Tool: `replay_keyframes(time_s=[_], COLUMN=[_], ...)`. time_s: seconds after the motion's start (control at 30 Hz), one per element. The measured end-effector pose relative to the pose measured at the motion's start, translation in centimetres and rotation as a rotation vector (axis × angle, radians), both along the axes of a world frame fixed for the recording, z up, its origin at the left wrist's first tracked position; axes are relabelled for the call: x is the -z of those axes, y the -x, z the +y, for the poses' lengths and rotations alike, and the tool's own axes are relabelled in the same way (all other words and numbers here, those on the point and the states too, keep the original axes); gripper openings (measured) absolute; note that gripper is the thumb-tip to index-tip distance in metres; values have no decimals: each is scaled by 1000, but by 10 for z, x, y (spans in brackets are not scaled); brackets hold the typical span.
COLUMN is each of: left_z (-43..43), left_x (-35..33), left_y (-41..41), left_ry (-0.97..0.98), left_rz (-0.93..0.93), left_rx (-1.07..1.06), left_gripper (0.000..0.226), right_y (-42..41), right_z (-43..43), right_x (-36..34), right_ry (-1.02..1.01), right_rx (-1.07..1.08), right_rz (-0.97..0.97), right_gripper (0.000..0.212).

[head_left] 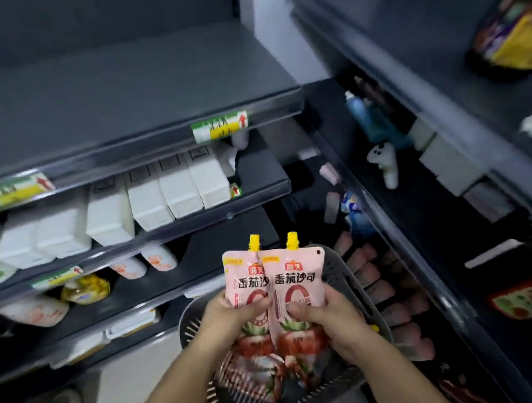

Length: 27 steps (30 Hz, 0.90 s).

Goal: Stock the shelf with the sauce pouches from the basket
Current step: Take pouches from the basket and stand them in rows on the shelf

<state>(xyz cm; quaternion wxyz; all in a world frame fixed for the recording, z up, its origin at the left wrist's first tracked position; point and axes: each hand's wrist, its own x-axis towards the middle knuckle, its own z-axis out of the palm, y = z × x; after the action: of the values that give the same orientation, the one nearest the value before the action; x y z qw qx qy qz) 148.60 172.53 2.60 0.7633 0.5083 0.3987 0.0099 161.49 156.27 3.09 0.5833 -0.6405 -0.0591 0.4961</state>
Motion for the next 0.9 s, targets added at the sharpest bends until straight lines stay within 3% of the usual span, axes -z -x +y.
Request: replay_keyframes(time_s=[0.17,0.33,0.53,0.7,0.8,0.9], left_z=[1,-33,-120,-208,-266,-336], left_x=[-74,-136,-196,-244,-270,-288], left_y=[-28,-49,-67,-66,-55,-34], left_ry=[-188,-201,-128,-134,-140,-146], left_rz=[-202,-424,-596,-684,-720,-738], left_rx=[61,163,360,528,629,738], left_gripper=[46,43,47,33,30,43], right_y=[3,9,36,76,106,144], right_z=[-14,-57,-165,-267,-333,-408], right_x=[-78,-139,-213,-257,-270,-279], right_ry=[-158,-259,-281,-263,-273,-292], right_rx=[239,454,577,739,829,872], right_rz=[-132,-226,-360,-456,-514,-572], right_gripper=[39,37,37,49,43,34])
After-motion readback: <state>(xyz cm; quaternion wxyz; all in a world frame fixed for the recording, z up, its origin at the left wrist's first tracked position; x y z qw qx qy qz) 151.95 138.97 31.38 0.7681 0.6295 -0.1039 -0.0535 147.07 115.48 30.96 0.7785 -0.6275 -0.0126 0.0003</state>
